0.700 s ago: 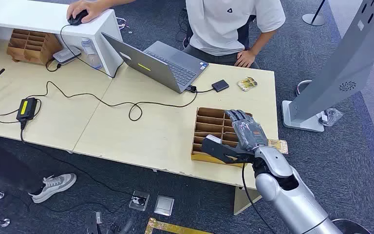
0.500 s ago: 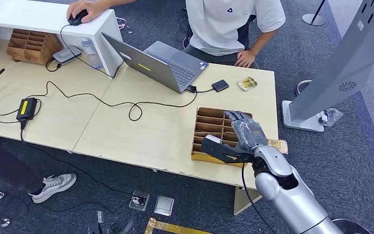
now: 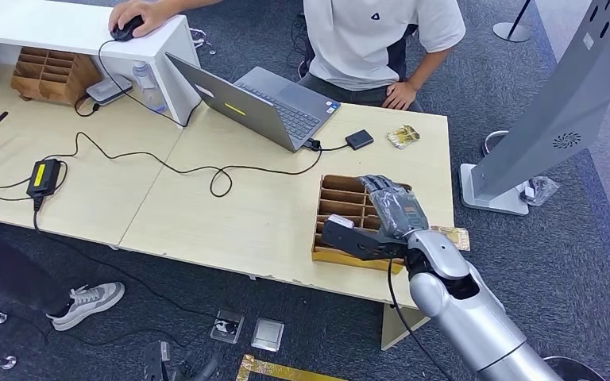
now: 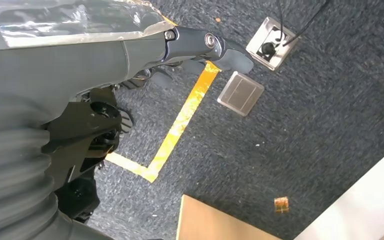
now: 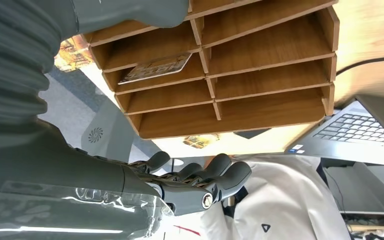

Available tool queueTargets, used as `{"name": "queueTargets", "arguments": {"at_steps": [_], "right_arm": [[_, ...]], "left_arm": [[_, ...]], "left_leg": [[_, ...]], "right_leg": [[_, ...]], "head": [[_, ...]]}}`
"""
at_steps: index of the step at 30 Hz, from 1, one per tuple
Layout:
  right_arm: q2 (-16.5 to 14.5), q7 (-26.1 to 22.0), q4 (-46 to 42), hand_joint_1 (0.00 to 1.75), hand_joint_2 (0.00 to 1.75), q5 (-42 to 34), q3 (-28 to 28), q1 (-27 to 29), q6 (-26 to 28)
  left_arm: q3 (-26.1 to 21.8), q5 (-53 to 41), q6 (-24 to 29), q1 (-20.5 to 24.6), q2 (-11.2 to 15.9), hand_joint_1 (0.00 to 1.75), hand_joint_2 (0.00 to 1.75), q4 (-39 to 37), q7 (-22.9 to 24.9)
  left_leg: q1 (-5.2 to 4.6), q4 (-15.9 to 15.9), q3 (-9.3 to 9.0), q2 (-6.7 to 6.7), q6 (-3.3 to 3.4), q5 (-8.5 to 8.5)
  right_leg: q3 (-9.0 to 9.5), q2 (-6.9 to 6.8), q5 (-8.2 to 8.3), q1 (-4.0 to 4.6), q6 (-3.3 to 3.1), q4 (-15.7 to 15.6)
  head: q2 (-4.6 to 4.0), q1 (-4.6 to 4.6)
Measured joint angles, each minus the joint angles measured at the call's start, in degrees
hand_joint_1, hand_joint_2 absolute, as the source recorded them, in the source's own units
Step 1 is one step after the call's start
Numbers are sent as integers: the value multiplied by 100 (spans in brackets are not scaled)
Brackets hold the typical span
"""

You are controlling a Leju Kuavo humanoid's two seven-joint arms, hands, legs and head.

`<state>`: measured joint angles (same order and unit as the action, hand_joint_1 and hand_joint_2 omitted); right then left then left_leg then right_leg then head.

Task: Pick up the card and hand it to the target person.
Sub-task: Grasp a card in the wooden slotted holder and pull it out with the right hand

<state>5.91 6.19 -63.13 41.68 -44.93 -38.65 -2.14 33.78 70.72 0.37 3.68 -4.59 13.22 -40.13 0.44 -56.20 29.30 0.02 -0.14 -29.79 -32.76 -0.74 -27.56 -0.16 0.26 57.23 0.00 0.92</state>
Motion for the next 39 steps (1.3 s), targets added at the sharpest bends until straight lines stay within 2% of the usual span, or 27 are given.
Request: {"name": "queueTargets", "arguments": {"at_steps": [9, 13, 17, 22, 26, 29, 33, 39], "right_arm": [[-101, -57, 239, 39, 175, -3, -51, -74, 8], [-114, -97, 303, 56, 175, -15, -51, -84, 8], [-117, -116, 365, 45, 175, -16, -51, -112, 9], [-117, -155, 413, 45, 175, -21, -51, -140, 25], [-117, -157, 431, 36, 175, -25, -51, -143, 31], [-116, -157, 446, 39, 175, -33, -51, -148, 38], [-113, -153, 455, 53, 175, -55, -51, -149, 45], [-113, -150, 494, 50, 175, -114, -53, -149, 56]], "left_arm": [[-168, -98, 48, -3, -26, 0, 175, 11, 0], [-205, -148, 77, -4, -44, 0, 175, 11, 0], [-267, -202, 85, -4, -57, 0, 175, 11, 0], [-322, -315, 75, -6, -63, 0, 175, 11, 0], [-397, -371, 56, -9, -63, 0, 175, 11, 0], [-450, -413, 26, -11, -63, 0, 175, 14, 0], [-550, -545, 1, -17, -63, 0, 175, 15, 0], [-761, -847, 20, -34, -63, 0, 175, 19, 0]], "left_leg": [[0, 0, 0, 0, 0, 0], [0, 0, 0, 0, 0, 0], [0, 0, 0, 0, 0, 0], [0, 0, 0, 0, 0, 0], [0, 0, 0, 0, 0, 0], [0, 0, 0, 0, 0, 0], [0, 0, 0, 0, 0, 0], [0, 0, 0, 0, 0, 0]], "right_leg": [[0, -1, 0, 0, 0, 0], [0, 0, 0, 0, 0, 0], [0, 0, 0, 0, 0, 0], [0, 0, 0, 0, 0, 0], [0, 0, 0, 0, 0, 0], [0, 0, 0, 0, 0, 0], [0, 0, 0, 0, 0, 0], [0, 0, 0, 0, 0, 0]], "head": [[0, -1], [0, -2], [0, -2], [0, -2], [0, -2], [0, -2], [0, 0], [0, -1]]}}
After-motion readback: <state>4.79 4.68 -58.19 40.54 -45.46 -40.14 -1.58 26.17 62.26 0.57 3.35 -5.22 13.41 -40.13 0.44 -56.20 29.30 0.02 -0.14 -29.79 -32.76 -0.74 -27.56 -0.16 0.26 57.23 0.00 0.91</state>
